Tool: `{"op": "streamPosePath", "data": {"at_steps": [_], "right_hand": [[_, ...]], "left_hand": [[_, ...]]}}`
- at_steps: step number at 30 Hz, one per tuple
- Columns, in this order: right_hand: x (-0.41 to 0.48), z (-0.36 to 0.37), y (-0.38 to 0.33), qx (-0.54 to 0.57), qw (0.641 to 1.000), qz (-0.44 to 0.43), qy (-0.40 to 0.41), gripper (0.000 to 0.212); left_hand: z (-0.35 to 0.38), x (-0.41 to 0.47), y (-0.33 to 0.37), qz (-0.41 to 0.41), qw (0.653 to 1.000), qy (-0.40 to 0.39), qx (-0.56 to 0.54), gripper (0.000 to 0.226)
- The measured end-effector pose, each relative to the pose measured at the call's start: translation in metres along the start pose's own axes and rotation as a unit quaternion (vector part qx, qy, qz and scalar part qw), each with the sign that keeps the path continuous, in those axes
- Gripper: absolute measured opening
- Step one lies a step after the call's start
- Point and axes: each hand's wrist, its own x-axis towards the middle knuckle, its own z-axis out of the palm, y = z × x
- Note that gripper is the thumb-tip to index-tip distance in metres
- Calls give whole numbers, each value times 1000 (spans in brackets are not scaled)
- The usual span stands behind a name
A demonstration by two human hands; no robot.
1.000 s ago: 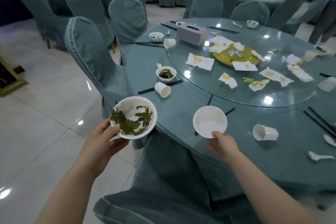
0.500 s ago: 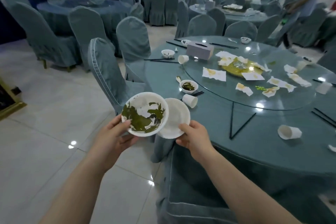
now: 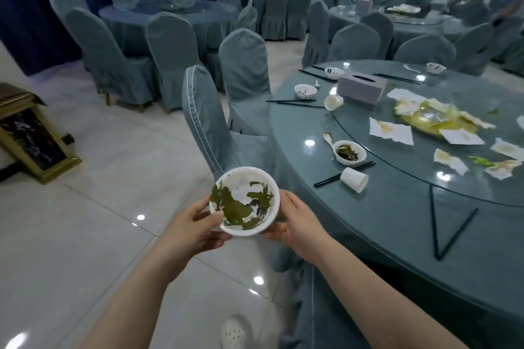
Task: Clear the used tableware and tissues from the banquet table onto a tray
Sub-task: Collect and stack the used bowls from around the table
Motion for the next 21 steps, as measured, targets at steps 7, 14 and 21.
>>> {"op": "streamPosePath", "data": {"at_steps": [7, 14, 21], "right_hand": [[126, 19, -23, 15, 999, 35, -33, 36], [202, -8, -59, -36, 999, -5, 21, 20], [232, -65, -76, -77, 982, 17, 170, 18]], "left_hand": [[-37, 114, 36, 12, 996, 18, 86, 48], [-28, 227, 68, 8, 993, 30, 117, 20], [26, 327, 84, -34, 985, -93, 141, 29]]}}
